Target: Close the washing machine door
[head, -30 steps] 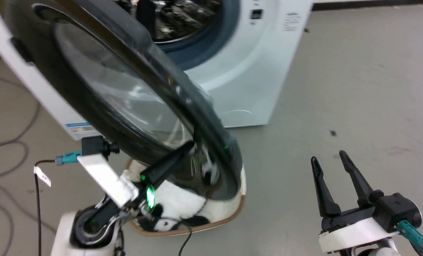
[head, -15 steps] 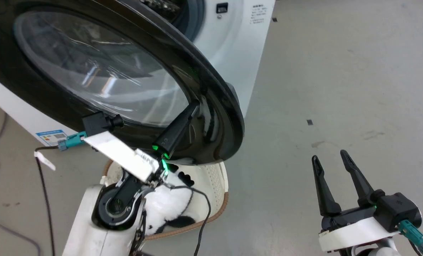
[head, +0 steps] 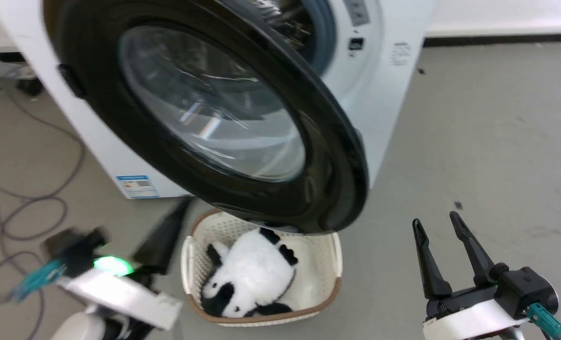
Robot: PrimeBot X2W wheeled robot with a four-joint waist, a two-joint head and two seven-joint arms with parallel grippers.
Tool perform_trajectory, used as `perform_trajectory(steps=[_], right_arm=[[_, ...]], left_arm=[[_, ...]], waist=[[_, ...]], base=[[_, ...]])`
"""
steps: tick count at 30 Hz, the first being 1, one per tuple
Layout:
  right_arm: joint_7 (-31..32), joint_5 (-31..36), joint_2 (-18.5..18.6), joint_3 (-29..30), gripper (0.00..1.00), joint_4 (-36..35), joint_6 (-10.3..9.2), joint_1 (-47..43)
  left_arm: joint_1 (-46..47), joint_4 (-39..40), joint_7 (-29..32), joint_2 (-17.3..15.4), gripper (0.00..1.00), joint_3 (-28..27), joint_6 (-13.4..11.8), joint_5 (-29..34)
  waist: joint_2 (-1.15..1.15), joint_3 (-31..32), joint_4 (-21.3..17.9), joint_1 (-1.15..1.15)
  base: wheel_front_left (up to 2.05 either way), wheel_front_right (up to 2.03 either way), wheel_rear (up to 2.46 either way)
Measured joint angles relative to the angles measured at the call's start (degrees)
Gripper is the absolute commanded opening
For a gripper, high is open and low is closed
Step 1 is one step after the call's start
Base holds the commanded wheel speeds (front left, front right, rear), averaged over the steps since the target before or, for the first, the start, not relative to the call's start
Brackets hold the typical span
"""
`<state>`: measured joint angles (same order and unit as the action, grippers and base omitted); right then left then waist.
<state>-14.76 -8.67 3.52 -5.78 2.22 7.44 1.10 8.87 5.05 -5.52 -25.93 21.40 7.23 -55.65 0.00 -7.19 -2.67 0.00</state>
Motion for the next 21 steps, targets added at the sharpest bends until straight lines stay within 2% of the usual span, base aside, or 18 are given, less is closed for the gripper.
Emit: perform_trajectory(steps=[2,3,4,5,7,9,11,14,15,16,17,21], right_arm=[[0.0,-0.1,0.2,-0.1,1.00,-0.4,0.00,-0.3],[0.0,-0.1,0.3,-0.2,1.00,-0.7,0.00,-0.6],[0.0,-0.3,0.3,-0.2,1.00,-1.0,0.00,-0.8],[0.0,-0.4,0.4,-0.2,1.00,-1.4,0.00,-0.9],[0.0,-0.5,0.6,-0.7,1.00,-2.2,0.00,-1.1],[0.0,-0.5,0.9,-1.7,1.00,-3.2,0.00,-1.2],[0.0,-0.5,1.4,-2.6,1.00,-4.0,0.00,-1.2],[0.0,-1.0,2.9,-4.6,1.00,-4.8,0.00,-1.2],[0.0,-1.2,3.4,-5.2,0.73,-4.9,0.00,-1.2],[0.0,-1.6,4.0,-5.9,0.20,-5.0,0.00,-1.2],[0.0,-2.0,4.5,-6.4,0.00,-5.0,0.00,-1.3],[0.0,-3.1,6.3,-8.7,0.00,-4.8,0.00,-1.3]], left_arm=[[-1.3,-2.3,-7.0,-1.6,0.00,-1.2,0.0,6.6],[-2.1,-3.2,-8.4,-1.9,0.20,-2.3,-0.5,10.3],[-2.9,-3.7,-8.9,-1.5,0.44,-3.8,-1.6,13.5],[-3.7,-3.3,-9.1,-0.1,1.00,-6.1,-2.8,16.3],[-5.1,-0.4,-9.2,3.4,1.00,-10.8,-4.4,24.4],[-7.3,2.2,-9.2,6.6,1.00,-13.6,-4.6,32.0],[-10.1,3.4,-9.2,9.6,1.00,-14.8,-4.7,38.4],[-13.2,3.9,-9.2,12.1,1.00,-14.5,-5.1,46.6],[-13.7,4.0,-9.2,13.4,1.00,-14.5,-5.2,47.7],[-13.9,4.0,-9.2,14.4,1.00,-14.5,-5.2,48.6],[-13.9,4.0,-9.2,15.1,1.00,-14.2,-5.0,49.6],[-13.9,3.8,-9.2,17.0,1.00,-13.6,-3.7,50.9]], waist=[[0.00,0.8,1.3,0.00],[0.00,1.1,1.9,0.00],[0.00,1.4,2.5,0.00],[0.00,1.7,3.1,0.00],[0.00,2.1,4.2,-0.01],[0.00,2.4,5.1,0.00],[0.00,2.5,5.8,0.00],[0.00,2.6,6.6,-0.01],[0.00,2.6,6.9,0.00],[0.00,2.6,7.3,0.00],[0.00,2.6,7.7,-0.01],[0.00,2.5,9.4,-0.01]], base=[[0.00,0.00,0.00],[0.00,0.00,0.00],[0.00,0.00,0.00],[0.00,0.00,0.00],[0.00,0.00,0.00],[0.00,0.00,0.00],[0.00,0.00,0.00],[0.00,0.00,0.00],[0.00,0.00,0.00],[0.00,0.00,0.00],[0.00,0.00,0.00],[0.00,0.00,0.00]])
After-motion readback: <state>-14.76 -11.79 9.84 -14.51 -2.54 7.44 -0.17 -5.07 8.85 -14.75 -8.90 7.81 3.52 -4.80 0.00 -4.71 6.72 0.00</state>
